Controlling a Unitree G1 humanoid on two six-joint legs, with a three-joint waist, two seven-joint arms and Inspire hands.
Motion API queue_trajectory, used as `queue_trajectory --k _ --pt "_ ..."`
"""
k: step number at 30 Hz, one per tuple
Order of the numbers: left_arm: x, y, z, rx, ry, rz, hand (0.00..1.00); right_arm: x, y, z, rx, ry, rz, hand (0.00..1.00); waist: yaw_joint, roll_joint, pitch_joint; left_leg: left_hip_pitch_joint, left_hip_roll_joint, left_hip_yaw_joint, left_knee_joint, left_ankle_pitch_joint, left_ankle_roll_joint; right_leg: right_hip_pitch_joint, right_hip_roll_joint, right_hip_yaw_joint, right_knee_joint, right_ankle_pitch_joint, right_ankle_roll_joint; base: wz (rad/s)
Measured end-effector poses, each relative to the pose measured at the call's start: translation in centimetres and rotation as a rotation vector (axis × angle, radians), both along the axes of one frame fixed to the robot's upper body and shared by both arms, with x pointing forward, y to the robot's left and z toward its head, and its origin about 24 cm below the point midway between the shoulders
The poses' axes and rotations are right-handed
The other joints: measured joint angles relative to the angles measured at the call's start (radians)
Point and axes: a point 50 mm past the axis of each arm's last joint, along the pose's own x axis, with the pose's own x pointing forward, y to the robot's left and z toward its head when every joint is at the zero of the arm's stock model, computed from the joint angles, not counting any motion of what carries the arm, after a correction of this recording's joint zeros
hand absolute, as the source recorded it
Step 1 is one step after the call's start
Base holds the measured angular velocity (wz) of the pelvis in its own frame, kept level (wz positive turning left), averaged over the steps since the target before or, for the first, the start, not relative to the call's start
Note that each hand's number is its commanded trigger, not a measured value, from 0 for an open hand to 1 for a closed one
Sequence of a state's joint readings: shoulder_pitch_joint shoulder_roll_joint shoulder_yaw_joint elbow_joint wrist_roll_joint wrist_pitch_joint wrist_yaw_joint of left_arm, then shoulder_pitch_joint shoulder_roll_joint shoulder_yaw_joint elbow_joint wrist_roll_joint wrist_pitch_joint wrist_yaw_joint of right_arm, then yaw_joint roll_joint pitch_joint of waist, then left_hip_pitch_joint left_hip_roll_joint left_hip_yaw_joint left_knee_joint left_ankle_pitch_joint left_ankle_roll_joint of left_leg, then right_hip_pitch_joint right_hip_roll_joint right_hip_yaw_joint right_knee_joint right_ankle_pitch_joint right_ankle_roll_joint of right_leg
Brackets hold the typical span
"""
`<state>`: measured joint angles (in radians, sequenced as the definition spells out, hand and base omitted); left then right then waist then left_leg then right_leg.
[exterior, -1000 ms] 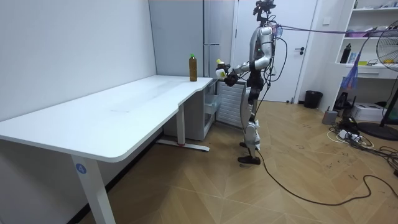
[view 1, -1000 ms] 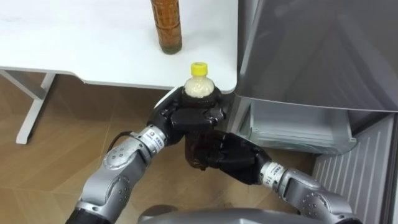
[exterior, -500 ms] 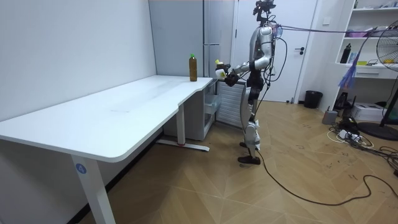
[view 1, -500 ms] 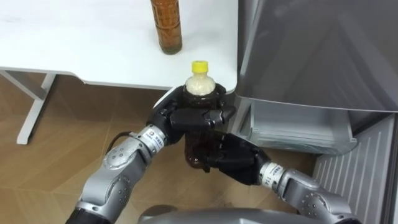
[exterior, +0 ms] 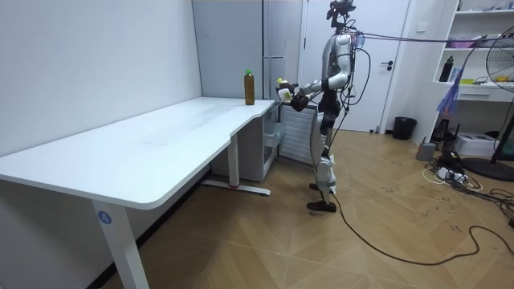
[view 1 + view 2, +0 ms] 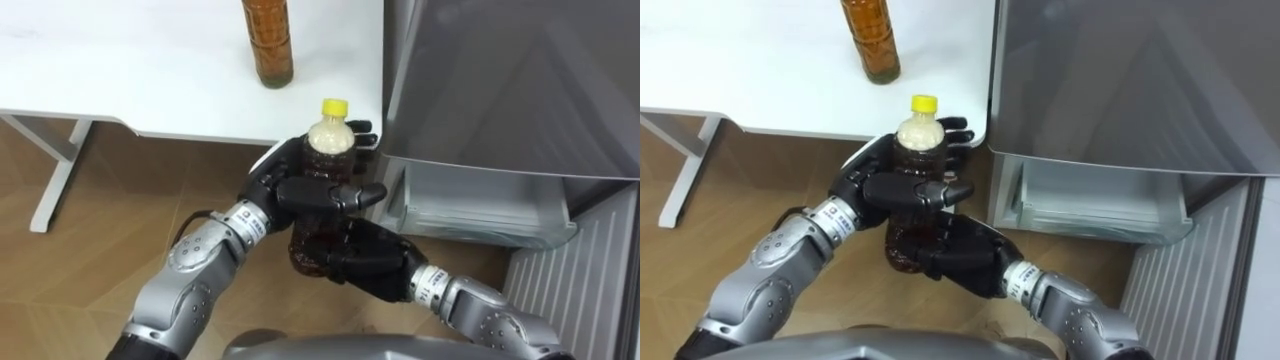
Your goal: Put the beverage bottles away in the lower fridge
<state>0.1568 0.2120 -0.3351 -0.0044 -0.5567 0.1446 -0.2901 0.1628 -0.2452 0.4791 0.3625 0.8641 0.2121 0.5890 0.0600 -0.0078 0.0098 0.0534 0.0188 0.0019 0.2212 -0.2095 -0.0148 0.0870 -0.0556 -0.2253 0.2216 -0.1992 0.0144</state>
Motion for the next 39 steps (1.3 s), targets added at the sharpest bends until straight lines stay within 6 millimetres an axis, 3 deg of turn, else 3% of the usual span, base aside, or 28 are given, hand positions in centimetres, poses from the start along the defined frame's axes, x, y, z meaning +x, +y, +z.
queue_trajectory --k 8,18,25,29,33,39 --pt "0.2 0.2 0.4 -0.001 -0.018 0.007 0.0 0.0 0.0 0.1 0.018 -0.002 -0.003 1.0 0.0 -0.002 0.0003 -0.003 0.0 0.004 0.002 0.0 0.0 -0.002 0.0 0.003 0.0 0.0 0.0 0.0" --pt "1.1 0.0 3.3 -0.023 -0.148 0.002 0.0 0.4 0.2 0.9 0.109 -0.057 0.002 1.0 0.0 0.005 0.0012 -0.005 0.001 0.002 0.003 -0.001 0.0 -0.002 0.001 0.002 -0.001 0.0 0.0 0.0" --pt "1.4 0.3 4.2 -0.017 -0.192 0.018 0.0 0.3 0.1 0.9 0.109 -0.062 0.022 1.0 0.002 0.007 0.0025 -0.003 0.002 0.003 0.0 -0.001 0.0 -0.002 0.002 0.002 -0.001 0.0 0.0 0.0" --pt "1.8 1.3 5.7 -0.003 -0.265 0.061 0.0 0.1 -0.5 0.6 0.04 -0.08 0.075 1.0 0.005 0.017 0.0065 0.0 0.002 0.006 0.0 -0.001 0.0 -0.001 0.0 -0.002 -0.002 0.0 0.0 0.0" --pt "2.1 2.3 7.4 0.005 -0.337 0.128 0.0 -0.6 -1.2 0.2 -0.012 -0.057 0.1 1.0 0.019 0.025 0.0042 0.012 0.002 0.009 -0.002 -0.001 0.0 0.003 0.001 0.003 -0.002 0.0 0.0 -0.02" --pt "2.4 4.0 9.4 0.023 -0.418 0.242 0.0 0.0 -1.8 0.7 -0.019 -0.09 0.08 1.0 0.031 0.021 0.0025 0.026 0.001 0.008 0.001 0.0 0.0 0.02 -0.001 0.002 -0.002 0.0 0.0 -0.01"
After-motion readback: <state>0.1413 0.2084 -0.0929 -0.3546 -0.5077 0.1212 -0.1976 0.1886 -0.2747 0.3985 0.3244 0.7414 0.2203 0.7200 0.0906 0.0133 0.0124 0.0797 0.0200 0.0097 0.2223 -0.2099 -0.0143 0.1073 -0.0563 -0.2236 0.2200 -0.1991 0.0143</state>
